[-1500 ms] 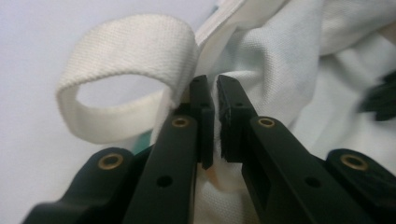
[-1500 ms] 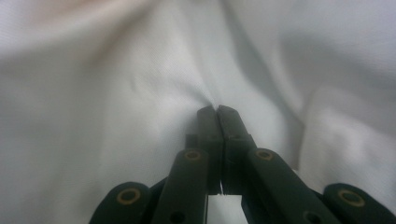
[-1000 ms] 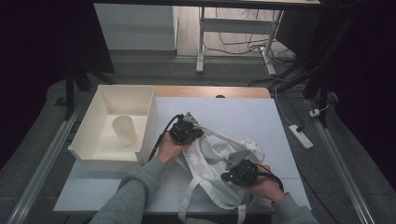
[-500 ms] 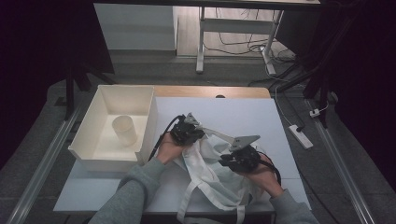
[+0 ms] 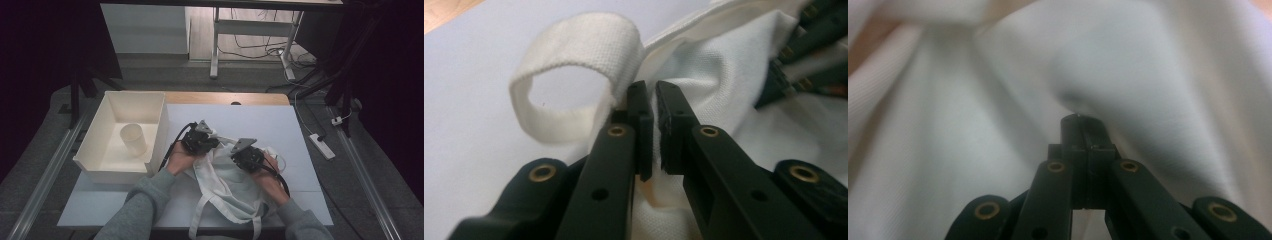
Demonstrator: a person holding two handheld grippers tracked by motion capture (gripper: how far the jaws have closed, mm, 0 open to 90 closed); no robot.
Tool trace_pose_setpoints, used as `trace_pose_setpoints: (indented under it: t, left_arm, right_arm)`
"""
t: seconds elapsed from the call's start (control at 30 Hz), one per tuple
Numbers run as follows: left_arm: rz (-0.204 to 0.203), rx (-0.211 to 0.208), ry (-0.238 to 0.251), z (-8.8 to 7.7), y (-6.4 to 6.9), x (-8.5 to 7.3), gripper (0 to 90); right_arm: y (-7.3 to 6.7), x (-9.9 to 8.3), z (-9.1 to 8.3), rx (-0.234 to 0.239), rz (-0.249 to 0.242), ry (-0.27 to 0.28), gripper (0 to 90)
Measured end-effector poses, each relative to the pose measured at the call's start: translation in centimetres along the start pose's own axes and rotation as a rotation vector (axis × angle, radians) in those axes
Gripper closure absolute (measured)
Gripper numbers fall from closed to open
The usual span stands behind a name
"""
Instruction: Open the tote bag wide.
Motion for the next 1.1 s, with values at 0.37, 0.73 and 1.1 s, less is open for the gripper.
trace_pose_setpoints:
  t: [0.37, 0.73, 1.1]
  left_arm:
    - [-0.017, -0.007, -0.039, 1.0, -0.2, -0.6, 84.4]
    - [-0.023, -0.009, -0.035, 1.0, -0.4, -0.7, 83.1]
    - [-0.056, -0.037, 0.056, -2.4, 0.3, 1.0, 49.6]
  right_arm:
    - [2.2, -0.8, 2.9, 0.003, 0.041, -0.041, 89.7]
    - [1.3, -0.3, 1.5, 0.045, 0.023, 0.002, 89.7]
    - [0.4, 0.1, -4.7, 0.096, 0.044, 0.216, 89.5]
Point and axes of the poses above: each handheld gripper's, and its own axes: z roughly forward along the jaws, x roughly out of its top, y roughly to its right, the point moved 9 cm from there along z, roughly forward along the jaws, and after that the axes turned 3 degrees about -z, right-handed, at the moved point
